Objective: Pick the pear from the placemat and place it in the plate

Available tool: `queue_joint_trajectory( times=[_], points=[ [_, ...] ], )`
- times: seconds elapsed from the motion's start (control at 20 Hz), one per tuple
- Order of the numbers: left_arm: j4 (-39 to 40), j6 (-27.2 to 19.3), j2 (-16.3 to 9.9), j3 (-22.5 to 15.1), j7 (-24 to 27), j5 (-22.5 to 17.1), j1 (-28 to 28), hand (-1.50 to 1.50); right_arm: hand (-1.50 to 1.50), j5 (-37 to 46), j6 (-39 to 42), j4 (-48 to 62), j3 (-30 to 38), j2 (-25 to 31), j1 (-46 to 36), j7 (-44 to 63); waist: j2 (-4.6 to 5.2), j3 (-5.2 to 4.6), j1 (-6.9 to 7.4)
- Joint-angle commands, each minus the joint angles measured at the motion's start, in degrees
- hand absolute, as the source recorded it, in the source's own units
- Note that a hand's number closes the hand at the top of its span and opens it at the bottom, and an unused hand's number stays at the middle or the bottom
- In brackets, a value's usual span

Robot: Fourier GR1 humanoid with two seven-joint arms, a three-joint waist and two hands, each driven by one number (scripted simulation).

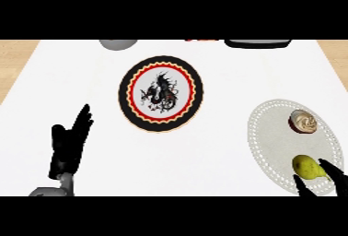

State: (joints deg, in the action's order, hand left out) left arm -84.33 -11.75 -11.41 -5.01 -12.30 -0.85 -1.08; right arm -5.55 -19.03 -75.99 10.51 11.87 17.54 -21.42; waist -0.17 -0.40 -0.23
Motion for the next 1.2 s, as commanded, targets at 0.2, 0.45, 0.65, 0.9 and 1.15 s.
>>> queue_joint_trajectory(
  times=[0.2,0.45,0.65,0.9,1.15],
  points=[
    [2.46,3.11,-0.23,2.35,4.69,0.55,1.74,0.0,1.5,2.24,-2.87,10.52,3.88,-0.93,-5.97,-5.74,0.19,0.41,0.3],
    [0.3,0.35,1.83,0.55,-0.21,2.81,-0.5,0.0,1.5,2.77,-9.75,3.25,6.03,-3.43,1.01,-2.88,0.15,0.38,-0.26],
    [-0.83,3.07,2.13,-2.06,-0.35,2.22,-2.72,0.0,1.5,25.39,-10.79,0.49,-16.1,-1.74,-8.86,-4.27,2.05,-0.49,8.63],
    [-0.94,4.61,2.52,-4.82,-0.33,3.39,-4.92,0.0,1.5,38.66,-8.7,0.69,-25.32,1.32,-18.78,-0.19,2.39,-1.0,14.1],
    [0.9,3.34,3.84,-5.04,-1.82,3.94,-5.99,0.0,1.5,50.35,-7.38,1.0,-32.93,-5.85,-30.47,13.56,0.86,-0.6,10.48]
  ],
)
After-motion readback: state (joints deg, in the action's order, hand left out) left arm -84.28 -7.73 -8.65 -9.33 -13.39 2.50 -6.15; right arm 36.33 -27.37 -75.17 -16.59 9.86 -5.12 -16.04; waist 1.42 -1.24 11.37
